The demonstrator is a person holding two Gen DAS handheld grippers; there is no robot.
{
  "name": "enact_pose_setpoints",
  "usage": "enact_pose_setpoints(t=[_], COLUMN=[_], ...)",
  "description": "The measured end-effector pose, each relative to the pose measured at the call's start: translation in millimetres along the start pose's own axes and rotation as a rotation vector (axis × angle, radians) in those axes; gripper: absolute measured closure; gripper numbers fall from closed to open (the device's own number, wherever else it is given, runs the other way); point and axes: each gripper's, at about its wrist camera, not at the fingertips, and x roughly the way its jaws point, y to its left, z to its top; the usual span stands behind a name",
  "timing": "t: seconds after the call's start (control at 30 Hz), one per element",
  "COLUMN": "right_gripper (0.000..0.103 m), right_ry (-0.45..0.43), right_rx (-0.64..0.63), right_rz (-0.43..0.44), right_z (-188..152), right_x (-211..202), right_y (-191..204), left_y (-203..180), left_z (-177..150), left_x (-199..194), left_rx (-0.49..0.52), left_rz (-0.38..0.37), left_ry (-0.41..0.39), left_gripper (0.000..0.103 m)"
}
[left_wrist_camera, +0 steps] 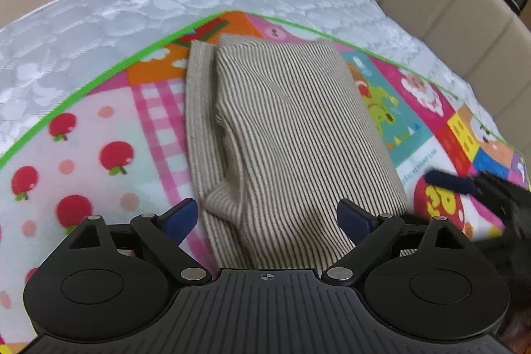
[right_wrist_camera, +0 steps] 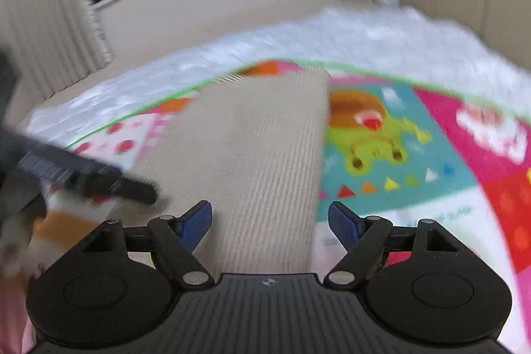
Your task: Fold clothes
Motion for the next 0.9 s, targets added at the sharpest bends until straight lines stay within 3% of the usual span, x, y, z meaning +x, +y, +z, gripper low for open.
enact_pose_setpoints(t=[0.13, 0.33, 0.4, 0.5, 0.7, 0.9], right_gripper=[0.026, 0.062, 0.068, 0.069, 0.066, 0.037], right_ry=[0.048, 0.037, 0.028, 0.01, -0.008, 0.001], right_rx=[0.105, 0.088, 0.117, 0.129, 0.099, 0.136], right_rz=[0.086, 0.142, 0.14, 0.113, 0.077, 0.057], right_z=[2, 6, 10, 12, 10, 6], right_x=[26, 27, 21, 21, 15, 21], right_y=[-5, 3, -4, -14, -11, -18], left_y=[-7, -13, -18, -28, -33, -25], left_z=[-1, 2, 7, 15, 19, 20], left_x=[17, 32, 37, 48, 55, 43], left_rx=[0.036, 0.077, 0.094, 0.109, 0.136, 0.115], left_rz=[0.02, -0.011, -0.042, -0.117, -0.125, -0.082], left_ry=[0.046, 0.038, 0.023, 0.009, 0.005, 0.002], left_gripper=[0.009, 0.009, 0.011, 0.015, 0.014, 0.015])
